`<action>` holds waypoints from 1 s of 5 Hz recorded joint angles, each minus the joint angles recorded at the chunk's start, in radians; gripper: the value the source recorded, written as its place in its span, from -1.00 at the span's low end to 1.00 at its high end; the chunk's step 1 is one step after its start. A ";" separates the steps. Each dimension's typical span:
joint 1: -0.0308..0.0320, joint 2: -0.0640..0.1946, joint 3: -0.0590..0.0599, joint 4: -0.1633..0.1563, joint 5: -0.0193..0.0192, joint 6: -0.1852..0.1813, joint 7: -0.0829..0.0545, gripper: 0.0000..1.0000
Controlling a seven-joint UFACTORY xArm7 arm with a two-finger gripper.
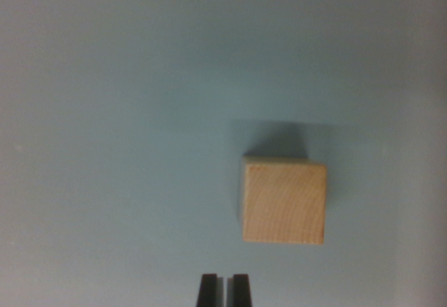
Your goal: Push wooden cube
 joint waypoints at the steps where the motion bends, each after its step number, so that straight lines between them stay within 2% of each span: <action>1: 0.0000 0.000 0.000 0.000 0.0000 0.000 0.000 -1.00; 2: -0.0057 0.004 -0.007 -0.040 -0.0009 -0.043 -0.008 -1.00; 3: -0.0057 0.004 -0.007 -0.040 -0.0009 -0.043 -0.008 -1.00; 4: -0.0118 0.009 -0.014 -0.083 -0.0019 -0.090 -0.016 -1.00; 5: -0.0118 0.009 -0.014 -0.083 -0.0019 -0.090 -0.016 -1.00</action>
